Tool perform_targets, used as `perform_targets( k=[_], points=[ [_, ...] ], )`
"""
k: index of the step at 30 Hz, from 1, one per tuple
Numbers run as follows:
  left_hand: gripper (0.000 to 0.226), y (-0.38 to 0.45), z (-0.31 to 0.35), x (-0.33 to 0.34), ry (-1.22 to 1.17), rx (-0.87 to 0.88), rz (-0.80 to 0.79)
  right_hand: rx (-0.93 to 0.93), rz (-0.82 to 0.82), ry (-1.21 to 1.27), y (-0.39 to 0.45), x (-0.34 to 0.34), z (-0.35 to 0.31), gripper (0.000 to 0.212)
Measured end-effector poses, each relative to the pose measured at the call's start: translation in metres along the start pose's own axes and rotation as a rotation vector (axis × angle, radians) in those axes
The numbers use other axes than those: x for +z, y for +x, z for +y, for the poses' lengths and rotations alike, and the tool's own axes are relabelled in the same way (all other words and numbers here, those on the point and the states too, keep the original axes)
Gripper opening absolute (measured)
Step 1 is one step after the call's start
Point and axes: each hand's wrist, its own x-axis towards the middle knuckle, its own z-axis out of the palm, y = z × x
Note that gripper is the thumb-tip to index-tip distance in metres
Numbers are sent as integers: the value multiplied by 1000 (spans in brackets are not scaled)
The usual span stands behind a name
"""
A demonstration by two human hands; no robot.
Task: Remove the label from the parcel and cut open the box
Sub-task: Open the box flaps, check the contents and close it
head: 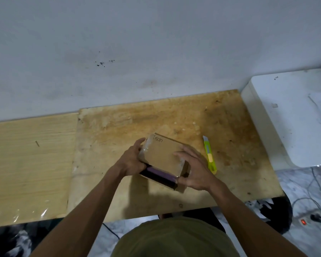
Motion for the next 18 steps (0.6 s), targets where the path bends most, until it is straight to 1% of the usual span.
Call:
perform_targets(
  k=[2, 5, 8, 10, 11, 13, 14, 16, 18],
  points=[
    [97, -5, -4, 8, 20, 15, 20, -5, -47, 68, 1, -5, 2, 85],
    [90, -18, -23, 22, 21, 33, 111, -1, -99, 230, 1, -11, 9, 77],
    [76, -25, -40, 25, 14, 49, 160, 32, -93, 416, 0, -19, 9, 68],
    [63, -24, -41, 20, 26, 60, 213, 41, -70, 465, 1, -28, 4, 62],
    [58, -22, -40, 17, 33, 78, 249, 47, -56, 450, 2, -34, 2, 58],
    [49, -18, -34, 9, 18, 114, 302, 57, -7, 372, 7, -43, -4, 49],
    [45, -16, -32, 5, -2, 130, 329, 76, 45, 347, 11, -45, -6, 43],
    [37, -7, -28, -1, -41, 168, 404, 126, 190, 315, 22, -46, -10, 30],
    [32, 5, -25, -5, -85, 175, 495, 107, 312, 241, 34, -45, -15, 17]
  ],
)
